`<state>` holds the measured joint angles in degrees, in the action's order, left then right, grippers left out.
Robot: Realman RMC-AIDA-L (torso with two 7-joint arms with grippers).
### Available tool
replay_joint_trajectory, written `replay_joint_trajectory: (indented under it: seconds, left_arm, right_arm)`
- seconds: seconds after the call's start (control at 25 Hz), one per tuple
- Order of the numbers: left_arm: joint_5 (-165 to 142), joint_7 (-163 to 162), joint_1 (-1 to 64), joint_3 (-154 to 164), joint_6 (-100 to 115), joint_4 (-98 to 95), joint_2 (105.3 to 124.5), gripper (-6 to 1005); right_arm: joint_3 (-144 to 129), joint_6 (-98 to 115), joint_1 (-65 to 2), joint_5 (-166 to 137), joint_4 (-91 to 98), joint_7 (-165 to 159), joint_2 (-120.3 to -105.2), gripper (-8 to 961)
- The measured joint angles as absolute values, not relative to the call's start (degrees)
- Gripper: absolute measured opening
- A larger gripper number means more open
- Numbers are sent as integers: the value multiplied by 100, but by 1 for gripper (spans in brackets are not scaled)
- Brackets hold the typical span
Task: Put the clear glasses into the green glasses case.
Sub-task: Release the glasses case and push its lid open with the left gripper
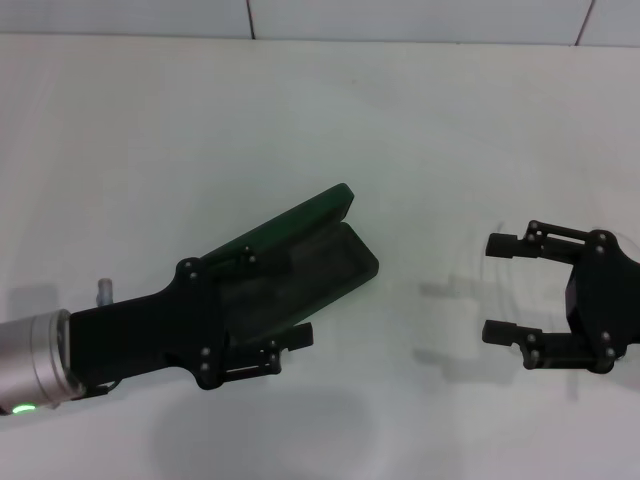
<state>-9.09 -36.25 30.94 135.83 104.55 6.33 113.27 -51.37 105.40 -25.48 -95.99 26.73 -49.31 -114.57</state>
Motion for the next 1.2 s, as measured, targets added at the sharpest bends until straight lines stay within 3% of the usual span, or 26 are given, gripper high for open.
replay_joint_trajectory:
  seconds: [0.52,0.72,0.8,1.04,1.2]
  left_arm:
    - [-743,-3620,3146,13578,10439,629,11332,761]
    - [-452,-4128,3427,13588,10356,744,11168,760]
    - [-382,-4670,3808,13645,9989,1068,11112,760]
    - [-361,-5448,4431,14122,9587,1612,11195,759]
    - [-353,-6574,4965,14633,9639,1875,11121,757]
  right_arm:
    - [-5142,10535,-2500,-9592,2672,-4914,-11461,776]
    - [-5142,10529,-2502,-9597,2672,-4904,-11448,775]
    - [-5141,10525,-2504,-9613,2672,-4904,-11441,774]
    - [-5141,10518,-2489,-9623,2671,-4904,-11403,773]
    - [-5143,10518,-2487,-9627,2672,-4904,-11379,772]
